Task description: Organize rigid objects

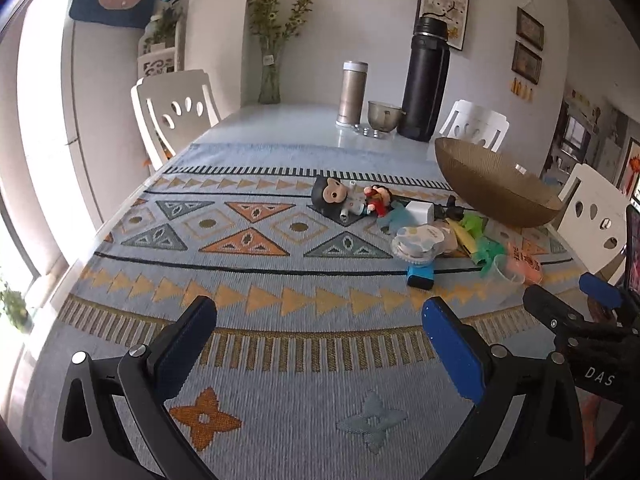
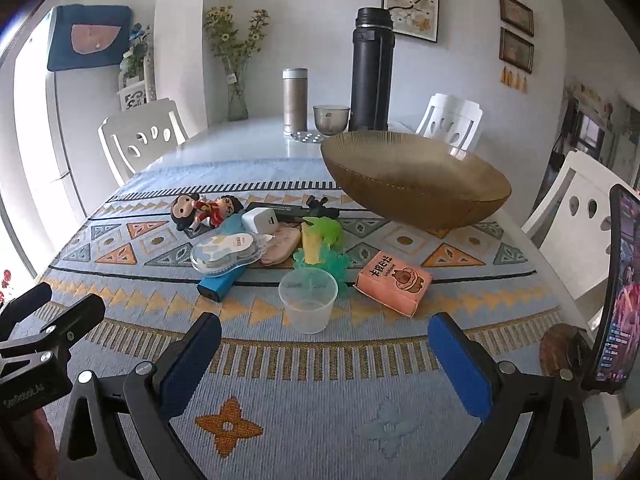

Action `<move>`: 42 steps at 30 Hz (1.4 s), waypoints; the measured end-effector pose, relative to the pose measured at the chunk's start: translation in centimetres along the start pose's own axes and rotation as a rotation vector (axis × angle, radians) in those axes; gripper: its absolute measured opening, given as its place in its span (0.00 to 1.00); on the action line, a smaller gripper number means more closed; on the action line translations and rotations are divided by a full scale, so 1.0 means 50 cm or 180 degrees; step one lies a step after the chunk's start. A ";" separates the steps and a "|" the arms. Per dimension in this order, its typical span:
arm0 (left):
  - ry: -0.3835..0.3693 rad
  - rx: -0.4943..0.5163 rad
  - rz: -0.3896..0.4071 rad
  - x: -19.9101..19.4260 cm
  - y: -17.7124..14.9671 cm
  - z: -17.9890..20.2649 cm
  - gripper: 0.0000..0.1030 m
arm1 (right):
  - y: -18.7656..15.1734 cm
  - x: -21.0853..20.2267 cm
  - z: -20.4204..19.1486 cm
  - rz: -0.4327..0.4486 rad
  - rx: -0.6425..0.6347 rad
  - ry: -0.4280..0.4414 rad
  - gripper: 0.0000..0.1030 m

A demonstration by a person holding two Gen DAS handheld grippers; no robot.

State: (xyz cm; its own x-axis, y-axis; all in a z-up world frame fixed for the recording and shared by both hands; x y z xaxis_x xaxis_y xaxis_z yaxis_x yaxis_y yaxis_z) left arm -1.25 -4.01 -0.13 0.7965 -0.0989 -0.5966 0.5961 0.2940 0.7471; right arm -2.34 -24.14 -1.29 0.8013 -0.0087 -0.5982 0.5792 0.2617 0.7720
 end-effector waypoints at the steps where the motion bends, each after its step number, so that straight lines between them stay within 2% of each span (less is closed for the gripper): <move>1: 0.0004 -0.0009 -0.0011 0.000 -0.001 -0.002 0.99 | -0.001 0.001 0.000 -0.0007 -0.0001 0.0001 1.00; 5: -0.0078 0.0084 0.0010 -0.007 -0.005 0.009 0.99 | -0.002 0.004 -0.001 -0.0035 -0.0003 0.0012 1.00; 11: -0.0017 0.0106 -0.0060 0.001 -0.008 0.014 0.99 | -0.003 0.010 -0.005 -0.0082 -0.0023 -0.0006 1.00; 16: -0.0137 0.0120 -0.0030 -0.009 -0.008 0.018 0.99 | -0.003 0.008 -0.012 -0.0075 -0.0090 -0.0039 1.00; 24: -0.0058 0.0163 -0.0074 -0.002 -0.010 0.022 0.99 | -0.004 0.011 -0.011 -0.0093 -0.0083 -0.0030 1.00; 42: 0.0053 0.0287 -0.0194 0.015 -0.022 0.028 0.99 | -0.012 0.016 0.021 -0.0118 0.0241 0.0160 1.00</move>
Point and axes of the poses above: each gripper's, at about its wrist camera, not at the fingertips, and x roughly the way its jaws point, z to its right, y to its top, the point moved 6 cm from there along x, roughly the way its jaws point, and after that the axes turned 14 degrees about -x, right-handed, at the moved point
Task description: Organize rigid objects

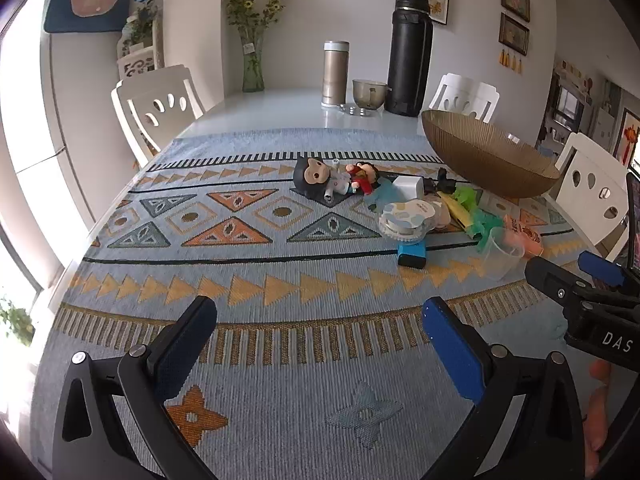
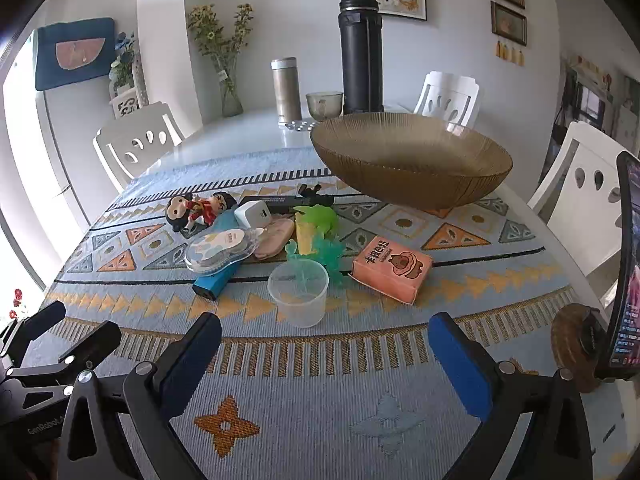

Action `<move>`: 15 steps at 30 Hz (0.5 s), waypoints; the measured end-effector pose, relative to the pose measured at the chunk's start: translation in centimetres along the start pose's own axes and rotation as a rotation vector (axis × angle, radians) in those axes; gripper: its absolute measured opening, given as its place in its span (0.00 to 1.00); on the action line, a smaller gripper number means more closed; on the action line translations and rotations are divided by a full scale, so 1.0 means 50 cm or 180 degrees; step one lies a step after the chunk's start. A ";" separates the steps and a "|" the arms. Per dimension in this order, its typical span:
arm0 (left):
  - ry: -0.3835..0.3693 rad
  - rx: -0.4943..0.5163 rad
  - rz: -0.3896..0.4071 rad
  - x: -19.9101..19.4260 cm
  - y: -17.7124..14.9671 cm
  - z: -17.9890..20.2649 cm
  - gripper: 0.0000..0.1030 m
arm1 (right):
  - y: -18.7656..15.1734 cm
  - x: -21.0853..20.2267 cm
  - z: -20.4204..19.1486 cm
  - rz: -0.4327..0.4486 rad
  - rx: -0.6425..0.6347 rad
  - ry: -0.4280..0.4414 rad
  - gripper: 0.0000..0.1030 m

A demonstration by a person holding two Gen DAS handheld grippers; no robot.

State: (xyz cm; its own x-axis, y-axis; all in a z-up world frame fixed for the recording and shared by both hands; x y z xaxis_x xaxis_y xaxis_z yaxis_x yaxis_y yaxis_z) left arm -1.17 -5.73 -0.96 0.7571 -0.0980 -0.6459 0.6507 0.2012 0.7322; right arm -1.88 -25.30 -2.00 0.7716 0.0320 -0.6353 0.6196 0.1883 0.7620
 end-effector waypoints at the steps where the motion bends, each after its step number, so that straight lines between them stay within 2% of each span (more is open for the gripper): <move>1: 0.0003 0.0003 0.0000 0.000 0.000 0.000 0.99 | 0.000 0.000 -0.001 0.0000 -0.0007 -0.0011 1.00; 15: 0.0007 0.0004 0.0000 0.000 0.000 0.001 0.99 | 0.000 -0.001 -0.004 -0.0001 -0.0055 -0.0046 1.00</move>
Point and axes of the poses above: each gripper's, at about its wrist camera, not at the fingertips, and x roughly the way its jaws point, z to its right, y to its top, the point moved 6 cm from there along x, roughly the way its jaws point, and after that the axes turned 14 degrees about -x, right-handed, at the moved point
